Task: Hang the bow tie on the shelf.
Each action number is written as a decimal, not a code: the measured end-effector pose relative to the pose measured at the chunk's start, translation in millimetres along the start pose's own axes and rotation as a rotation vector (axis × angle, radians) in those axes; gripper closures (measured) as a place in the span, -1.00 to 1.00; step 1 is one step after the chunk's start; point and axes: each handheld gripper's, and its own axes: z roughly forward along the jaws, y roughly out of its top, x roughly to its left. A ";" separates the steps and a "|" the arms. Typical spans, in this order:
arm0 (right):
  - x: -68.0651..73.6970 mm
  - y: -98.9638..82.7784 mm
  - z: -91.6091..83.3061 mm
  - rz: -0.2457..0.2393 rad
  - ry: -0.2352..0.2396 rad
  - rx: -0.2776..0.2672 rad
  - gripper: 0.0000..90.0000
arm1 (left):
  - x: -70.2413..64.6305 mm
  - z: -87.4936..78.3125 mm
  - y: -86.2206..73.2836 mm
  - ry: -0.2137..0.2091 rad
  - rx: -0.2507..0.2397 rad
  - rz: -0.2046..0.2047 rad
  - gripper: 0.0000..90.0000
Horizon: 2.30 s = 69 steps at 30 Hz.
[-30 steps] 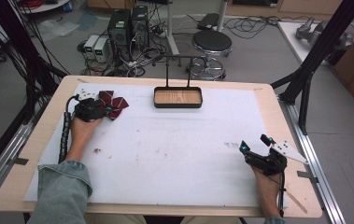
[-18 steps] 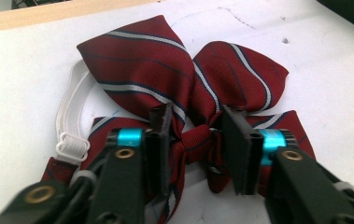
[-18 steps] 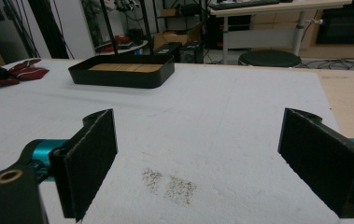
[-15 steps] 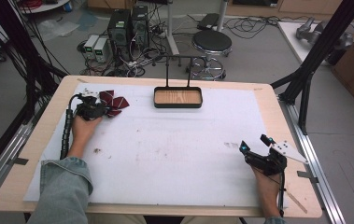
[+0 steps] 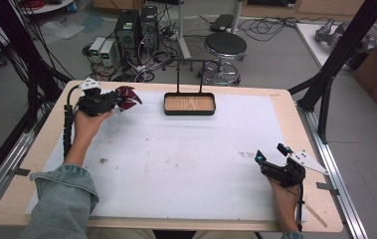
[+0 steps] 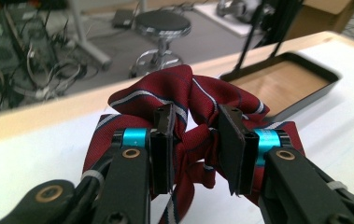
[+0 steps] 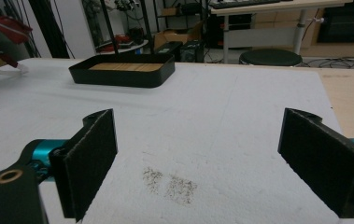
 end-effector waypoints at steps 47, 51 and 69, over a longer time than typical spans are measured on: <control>-1.8 -0.2 1.5 0.013 0.033 0.006 -0.76 | -80.7 95.0 124.1 -0.020 -0.230 0.132 0.49; -1.8 -0.4 1.8 0.011 0.035 0.005 -0.76 | -79.6 103.5 125.4 -0.003 -0.216 0.121 0.49; -1.6 -0.6 2.4 0.010 0.041 0.011 -0.76 | -45.4 110.3 95.7 0.087 -0.098 0.028 0.49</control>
